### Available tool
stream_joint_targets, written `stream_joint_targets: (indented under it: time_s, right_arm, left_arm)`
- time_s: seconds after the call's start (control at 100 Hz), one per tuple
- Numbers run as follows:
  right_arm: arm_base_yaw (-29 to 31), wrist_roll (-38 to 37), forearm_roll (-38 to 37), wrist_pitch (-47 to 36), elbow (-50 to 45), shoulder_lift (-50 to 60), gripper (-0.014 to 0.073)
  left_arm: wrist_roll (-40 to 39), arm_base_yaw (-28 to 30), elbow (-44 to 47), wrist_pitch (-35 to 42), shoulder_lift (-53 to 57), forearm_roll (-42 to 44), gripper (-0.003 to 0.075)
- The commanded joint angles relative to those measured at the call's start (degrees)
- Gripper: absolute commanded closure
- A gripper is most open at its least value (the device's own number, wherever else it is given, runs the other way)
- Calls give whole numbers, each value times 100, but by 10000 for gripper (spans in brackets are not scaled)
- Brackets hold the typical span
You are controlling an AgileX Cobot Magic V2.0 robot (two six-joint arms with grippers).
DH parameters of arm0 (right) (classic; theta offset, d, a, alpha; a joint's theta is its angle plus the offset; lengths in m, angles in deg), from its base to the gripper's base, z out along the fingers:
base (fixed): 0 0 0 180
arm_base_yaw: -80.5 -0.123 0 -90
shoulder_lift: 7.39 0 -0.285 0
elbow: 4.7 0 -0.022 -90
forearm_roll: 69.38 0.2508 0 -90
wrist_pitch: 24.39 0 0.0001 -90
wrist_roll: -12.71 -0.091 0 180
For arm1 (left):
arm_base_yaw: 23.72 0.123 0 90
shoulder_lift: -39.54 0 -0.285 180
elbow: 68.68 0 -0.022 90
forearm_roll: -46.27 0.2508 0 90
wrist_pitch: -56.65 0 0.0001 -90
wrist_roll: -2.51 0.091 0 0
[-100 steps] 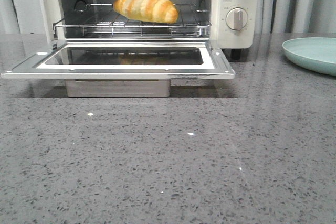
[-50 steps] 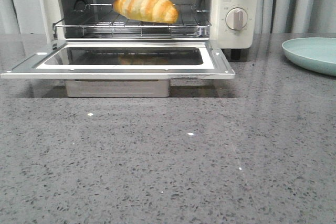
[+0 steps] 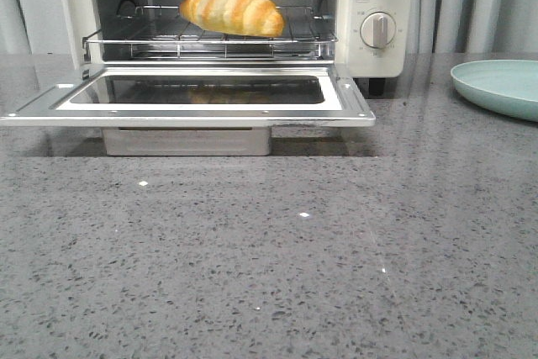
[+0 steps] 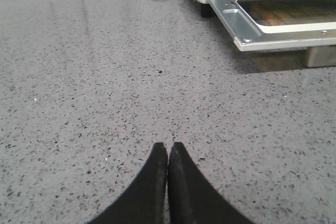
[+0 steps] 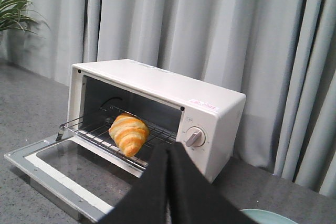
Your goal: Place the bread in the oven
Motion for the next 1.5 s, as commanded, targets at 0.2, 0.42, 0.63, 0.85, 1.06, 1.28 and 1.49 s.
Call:
stream_joint_targets:
  time_s: [0.2, 0.42, 0.63, 0.85, 1.06, 1.28, 1.49]
  right_arm:
    - [35, -14, -165, -389, 120, -61, 661]
    - [101, -14, -155, -368, 3, -57, 661]
    - [1027, -14, -828, -572, -891, 55, 661]
    - [2789, 20, 875, -2844, -2585, 55, 661]
    - [3928, 97, 1607, -3669, -3888, 392, 661]
    - [4380, 120, 2101, -2511, -4137, 1160, 661]
    - [4404, 1439, 2908, -1281, -4137, 1387, 661]
  left_arm:
    - [16, 12, 126, 381, 156, -24, 741]
    - [16, 12, 126, 381, 156, -24, 741]
    - [16, 12, 126, 381, 156, -24, 742]
    - [16, 12, 126, 381, 156, -24, 741]
    - [16, 12, 126, 381, 156, -24, 741]
    - [16, 12, 126, 381, 156, -24, 741]
    - [16, 12, 126, 381, 156, -24, 741]
